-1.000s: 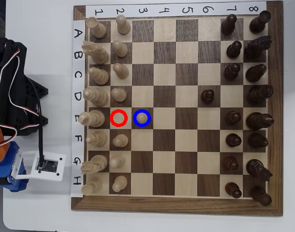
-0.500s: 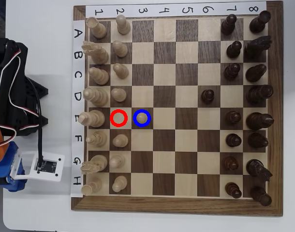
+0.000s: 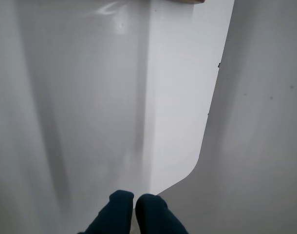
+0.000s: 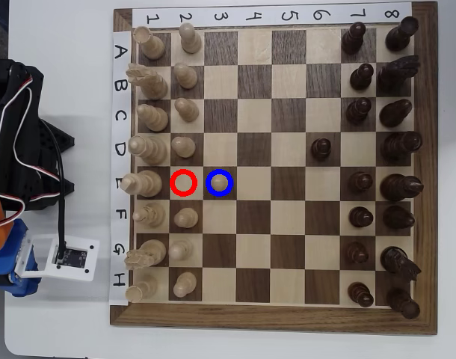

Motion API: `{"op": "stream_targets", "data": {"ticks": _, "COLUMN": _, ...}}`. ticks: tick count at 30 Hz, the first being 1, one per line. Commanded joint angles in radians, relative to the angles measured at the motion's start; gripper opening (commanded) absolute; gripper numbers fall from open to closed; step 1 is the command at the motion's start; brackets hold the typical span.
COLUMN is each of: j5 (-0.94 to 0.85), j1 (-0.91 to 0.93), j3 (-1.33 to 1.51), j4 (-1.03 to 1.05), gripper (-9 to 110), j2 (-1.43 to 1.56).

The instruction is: Move the piece to destination

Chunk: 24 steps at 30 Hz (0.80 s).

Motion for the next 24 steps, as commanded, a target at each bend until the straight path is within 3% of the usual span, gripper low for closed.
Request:
{"op": "stream_targets", "data": {"ticks": 1, "j5": -0.012, "j1": 0.018, "j3": -0.005, "j4": -0.038, "gripper": 0, "j2": 0.06}}
{"op": "stream_targets", "data": {"ticks": 24, "j5": -0.003, "j1": 0.028, "j3": -0.005, "j4": -0.038, "gripper": 0, "j2": 0.06}}
